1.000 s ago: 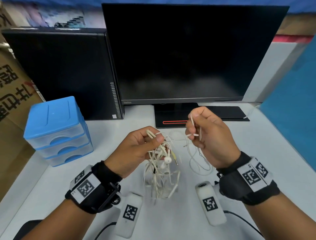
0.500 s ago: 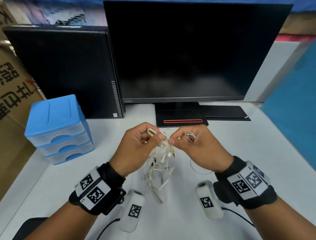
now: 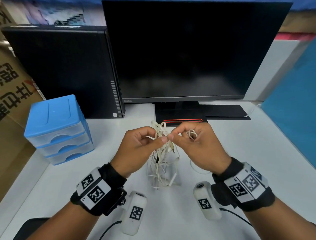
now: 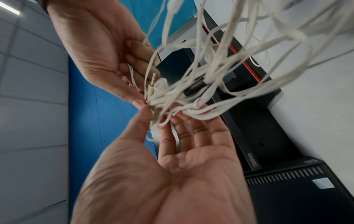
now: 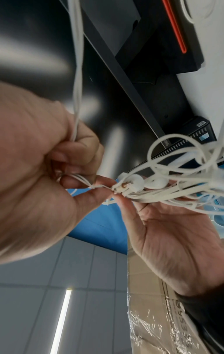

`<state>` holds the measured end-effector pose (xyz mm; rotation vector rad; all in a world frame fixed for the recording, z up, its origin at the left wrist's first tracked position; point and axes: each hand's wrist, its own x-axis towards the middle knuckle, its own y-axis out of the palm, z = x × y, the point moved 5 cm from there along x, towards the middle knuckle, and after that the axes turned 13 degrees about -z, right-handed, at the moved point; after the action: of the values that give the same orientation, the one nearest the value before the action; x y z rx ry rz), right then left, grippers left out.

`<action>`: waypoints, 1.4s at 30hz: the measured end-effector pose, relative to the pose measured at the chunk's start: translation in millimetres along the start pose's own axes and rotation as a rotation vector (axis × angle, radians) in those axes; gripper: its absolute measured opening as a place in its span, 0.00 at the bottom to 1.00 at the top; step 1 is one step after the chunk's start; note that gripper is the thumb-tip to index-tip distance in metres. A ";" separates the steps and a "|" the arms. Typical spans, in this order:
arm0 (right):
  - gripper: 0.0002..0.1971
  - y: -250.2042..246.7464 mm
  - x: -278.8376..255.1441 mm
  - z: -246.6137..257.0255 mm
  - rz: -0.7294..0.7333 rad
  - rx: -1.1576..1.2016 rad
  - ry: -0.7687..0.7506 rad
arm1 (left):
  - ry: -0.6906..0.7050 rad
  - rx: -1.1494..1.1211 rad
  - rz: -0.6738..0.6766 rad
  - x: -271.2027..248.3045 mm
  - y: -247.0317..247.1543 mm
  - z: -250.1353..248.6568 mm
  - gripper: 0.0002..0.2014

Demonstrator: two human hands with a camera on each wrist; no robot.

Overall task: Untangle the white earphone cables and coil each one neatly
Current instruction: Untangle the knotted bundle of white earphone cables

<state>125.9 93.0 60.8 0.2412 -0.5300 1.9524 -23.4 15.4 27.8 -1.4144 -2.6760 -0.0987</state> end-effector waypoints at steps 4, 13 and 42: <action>0.08 1.1 -1.7 -1.4 -0.051 -0.084 -0.037 | -0.100 -0.020 -0.031 -1.2 3.0 2.0 0.07; 0.10 -0.5 0.2 -8.7 -0.076 -0.124 -0.011 | -0.263 -0.177 -0.008 -1.6 3.1 3.8 0.10; 0.11 -47.5 27.2 6.4 -0.219 0.198 0.177 | -0.312 0.242 -0.093 26.7 -31.9 34.7 0.11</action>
<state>156.5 128.7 89.4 0.2378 -0.1856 1.7915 -67.1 23.1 -3.3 -1.3244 -2.8710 0.4595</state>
